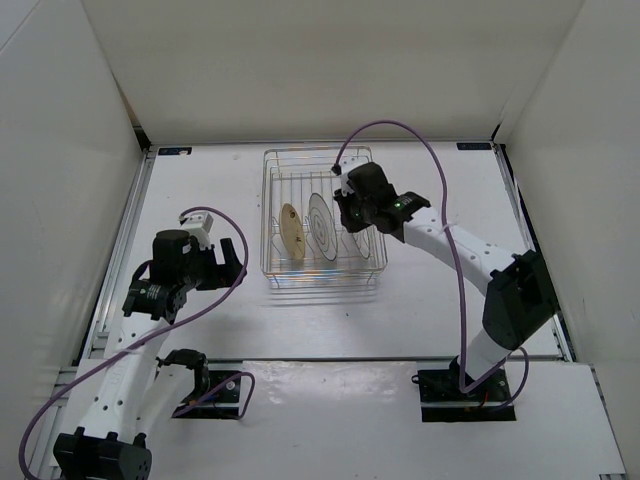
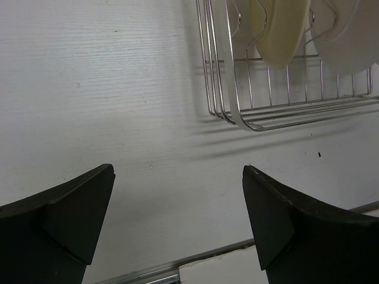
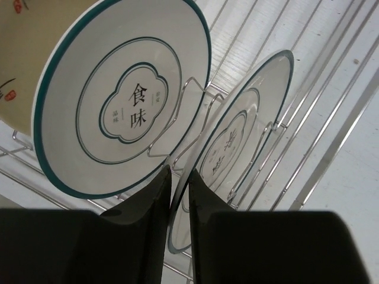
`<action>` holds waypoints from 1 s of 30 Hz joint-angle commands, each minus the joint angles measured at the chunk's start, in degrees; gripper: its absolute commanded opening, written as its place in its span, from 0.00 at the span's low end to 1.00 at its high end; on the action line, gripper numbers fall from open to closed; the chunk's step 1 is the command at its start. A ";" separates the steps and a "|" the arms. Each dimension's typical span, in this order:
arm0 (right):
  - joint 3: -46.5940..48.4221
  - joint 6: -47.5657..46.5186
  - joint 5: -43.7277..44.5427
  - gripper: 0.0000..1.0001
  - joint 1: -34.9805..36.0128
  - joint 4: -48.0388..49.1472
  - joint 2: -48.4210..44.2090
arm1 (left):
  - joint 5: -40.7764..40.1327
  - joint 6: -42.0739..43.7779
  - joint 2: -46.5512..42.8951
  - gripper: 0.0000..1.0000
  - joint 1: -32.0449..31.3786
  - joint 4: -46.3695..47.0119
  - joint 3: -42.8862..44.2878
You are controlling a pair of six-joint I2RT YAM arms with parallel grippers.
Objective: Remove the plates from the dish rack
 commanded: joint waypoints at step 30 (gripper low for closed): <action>6.03 1.66 19.07 0.00 1.56 -22.09 -27.26 | -0.17 0.68 -1.67 1.00 0.21 0.14 -0.30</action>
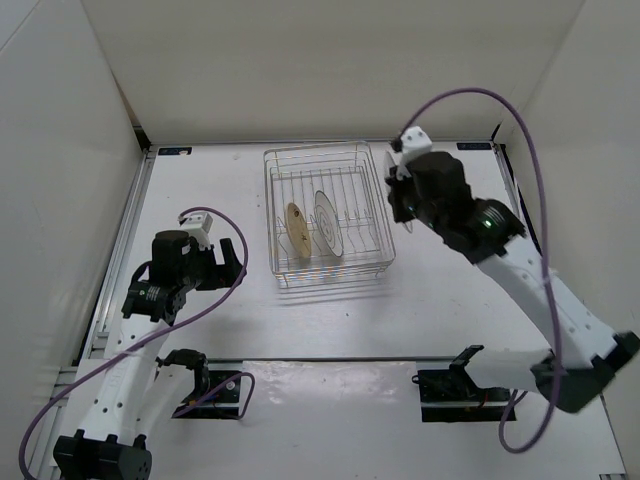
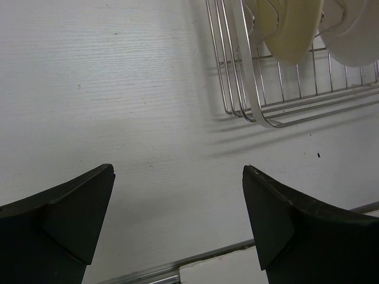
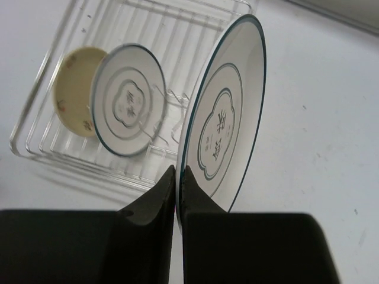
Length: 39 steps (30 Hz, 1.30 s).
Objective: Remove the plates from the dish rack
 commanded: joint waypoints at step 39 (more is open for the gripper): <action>-45.55 20.37 3.73 0.64 -0.12 -11.03 -32.63 | -2.35 -1.20 1.60 1.00 0.30 -0.72 -0.21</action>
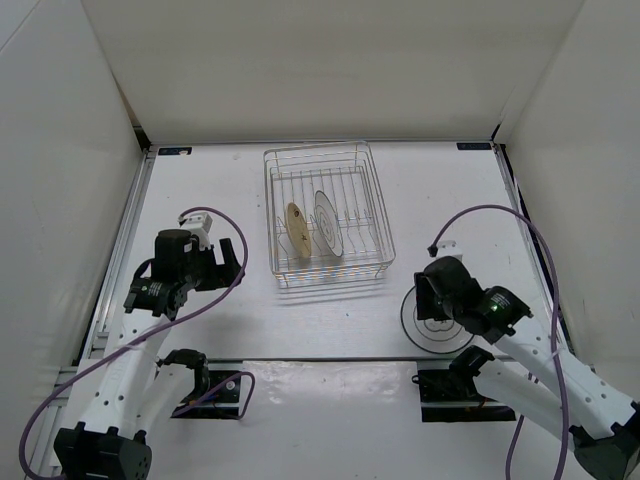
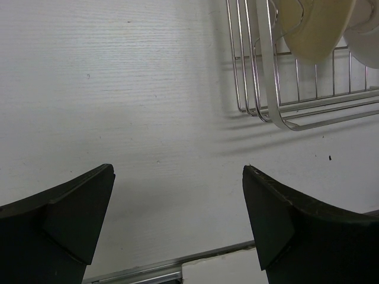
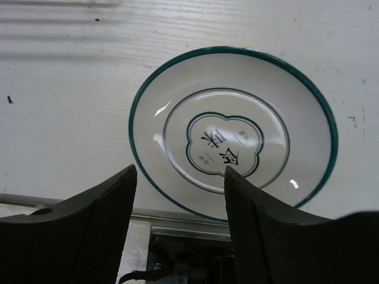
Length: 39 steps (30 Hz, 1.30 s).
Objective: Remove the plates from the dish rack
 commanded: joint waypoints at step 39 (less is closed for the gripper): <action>8.85 -4.34 8.01 0.90 -0.04 -8.19 -5.25 | -8.73 -7.27 23.75 1.00 -19.96 11.60 14.72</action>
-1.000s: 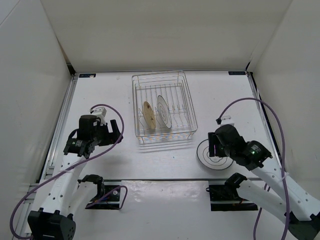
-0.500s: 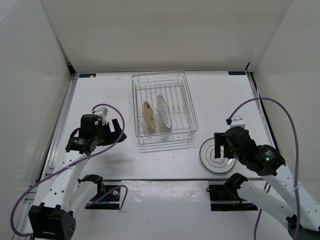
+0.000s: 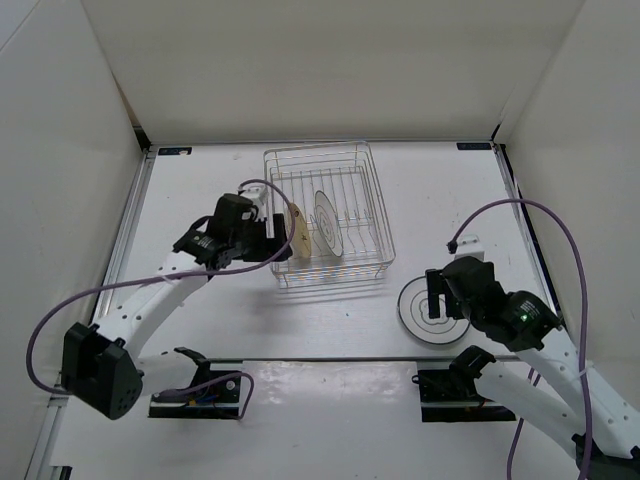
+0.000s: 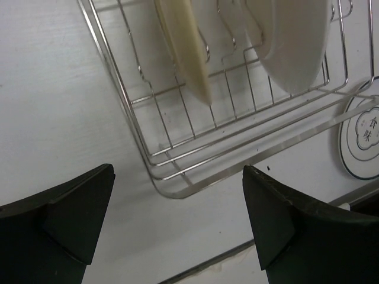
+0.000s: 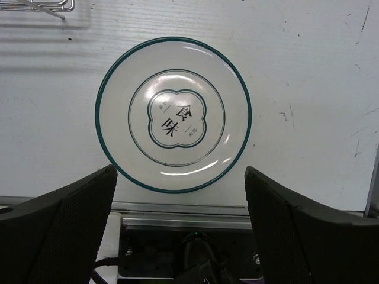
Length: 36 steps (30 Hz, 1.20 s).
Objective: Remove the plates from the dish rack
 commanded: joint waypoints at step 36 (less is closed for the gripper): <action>-1.43 -2.95 -2.45 0.90 -0.01 4.43 -4.63 | -35.15 11.53 27.86 0.55 -12.17 -5.31 25.83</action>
